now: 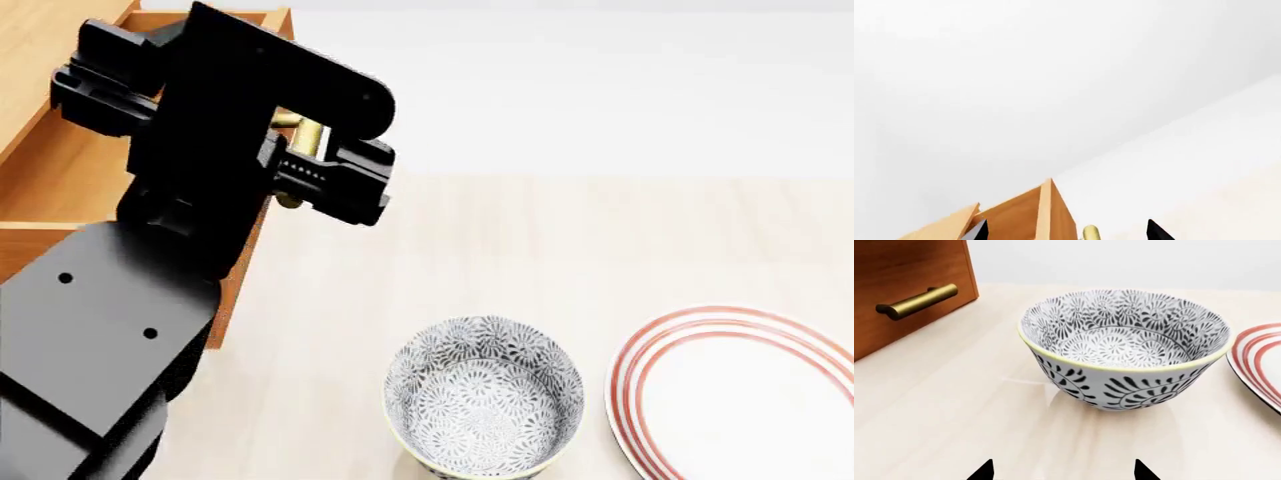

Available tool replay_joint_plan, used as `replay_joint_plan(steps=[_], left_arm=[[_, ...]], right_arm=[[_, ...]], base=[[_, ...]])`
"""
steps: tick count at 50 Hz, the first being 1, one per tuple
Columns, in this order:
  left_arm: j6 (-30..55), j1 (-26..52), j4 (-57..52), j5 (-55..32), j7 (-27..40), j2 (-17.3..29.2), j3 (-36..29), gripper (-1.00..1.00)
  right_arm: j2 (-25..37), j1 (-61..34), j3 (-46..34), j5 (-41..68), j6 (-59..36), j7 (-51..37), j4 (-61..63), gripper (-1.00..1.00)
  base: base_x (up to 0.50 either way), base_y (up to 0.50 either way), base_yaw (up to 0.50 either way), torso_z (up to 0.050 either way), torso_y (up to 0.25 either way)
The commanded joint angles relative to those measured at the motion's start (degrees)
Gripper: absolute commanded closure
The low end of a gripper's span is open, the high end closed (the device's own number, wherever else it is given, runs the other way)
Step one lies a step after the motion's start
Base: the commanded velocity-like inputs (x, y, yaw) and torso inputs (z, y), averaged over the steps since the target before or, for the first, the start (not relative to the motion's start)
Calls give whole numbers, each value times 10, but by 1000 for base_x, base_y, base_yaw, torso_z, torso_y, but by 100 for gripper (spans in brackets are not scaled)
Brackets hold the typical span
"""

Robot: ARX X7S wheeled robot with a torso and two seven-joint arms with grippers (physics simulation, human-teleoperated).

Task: Open the top drawer of the cabinet.

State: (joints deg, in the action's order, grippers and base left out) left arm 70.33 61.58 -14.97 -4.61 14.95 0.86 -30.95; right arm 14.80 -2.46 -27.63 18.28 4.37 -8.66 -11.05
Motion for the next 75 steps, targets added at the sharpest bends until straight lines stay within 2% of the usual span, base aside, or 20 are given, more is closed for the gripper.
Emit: replay_joint_plan(steps=[1,4,8,12,15,19,34,40,48,52,58,67,75], left_arm=[[4,39,87,-63,23,-3,51,-100],[15,46,106,-88,33,-5,55,-100],[39,77,182,-152,95,-7,66,-100],[59,96,214,-210,113,-6,69,-100],[78,119,243,-273,150,-8,93,-100],[90,142,280,-320,189,-6,94,-100],[48,238,418,-364,229,-3,90,-100],[30,254,477,-409,260,-6,118,-100],[-10,269,570,-516,318,-5,181,-100],[-32,276,597,-583,330,-6,218,-100],[-61,287,615,-617,336,1,232,-100],[-127,304,691,-600,297,18,229,-100],[-142,300,711,-611,294,19,238,-100]], right_arm=[[1,-2,-3,3,-3,-1,-1,-100],[1,-2,-3,2,-1,-1,-2,-100],[0,-3,-5,2,2,0,-6,-100],[2,-1,-6,2,0,-2,-1,-100],[2,-2,-6,3,1,-2,-2,-100],[2,-1,-8,2,2,-2,-3,-100],[1,-4,-12,3,6,-1,-14,-100],[1,-3,-13,2,9,-1,-17,-100],[1,-5,-16,3,7,-1,-18,-100],[2,-4,-17,4,3,-3,-13,-100],[1,-6,-18,4,6,-2,-19,-100],[0,-10,-20,4,9,-3,-29,-100],[2,-7,-21,5,8,-5,-24,-100]], base=[[0,0,0,0,0],[0,0,0,0,0],[0,0,0,0,0],[0,0,0,0,0],[0,0,0,0,0],[0,0,0,0,0],[0,0,0,0,0],[0,0,0,0,0],[0,0,0,0,0],[0,0,0,0,0],[0,0,0,0,0],[0,0,0,0,0],[0,0,0,0,0]])
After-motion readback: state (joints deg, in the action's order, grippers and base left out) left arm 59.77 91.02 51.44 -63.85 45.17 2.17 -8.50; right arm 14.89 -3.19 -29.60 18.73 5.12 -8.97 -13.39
